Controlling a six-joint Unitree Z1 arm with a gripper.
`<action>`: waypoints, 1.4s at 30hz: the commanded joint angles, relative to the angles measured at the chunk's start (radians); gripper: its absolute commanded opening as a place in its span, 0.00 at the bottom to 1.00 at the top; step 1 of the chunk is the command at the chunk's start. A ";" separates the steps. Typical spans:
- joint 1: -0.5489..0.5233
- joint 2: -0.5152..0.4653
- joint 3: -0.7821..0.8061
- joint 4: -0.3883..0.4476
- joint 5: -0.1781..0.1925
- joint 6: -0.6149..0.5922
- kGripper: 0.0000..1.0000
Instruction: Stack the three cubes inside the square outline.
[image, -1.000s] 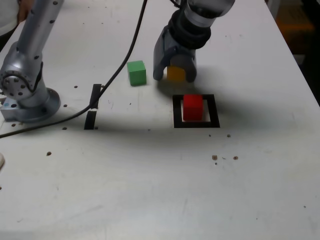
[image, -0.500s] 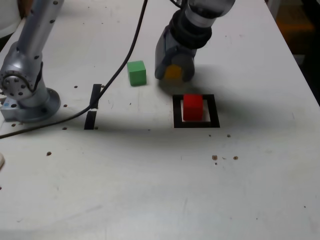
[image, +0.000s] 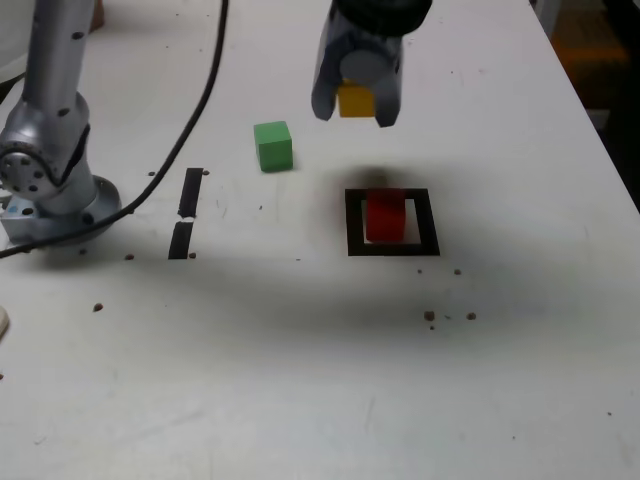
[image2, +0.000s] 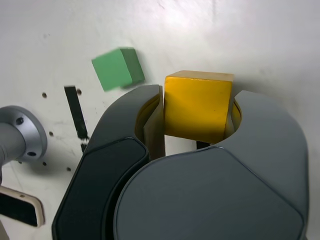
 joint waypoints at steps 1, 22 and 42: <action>-0.040 -0.001 -0.032 0.028 -0.012 -0.024 0.28; -0.285 0.119 -0.152 0.061 -0.101 -0.170 0.29; -0.259 0.160 -0.126 0.073 -0.078 -0.195 0.30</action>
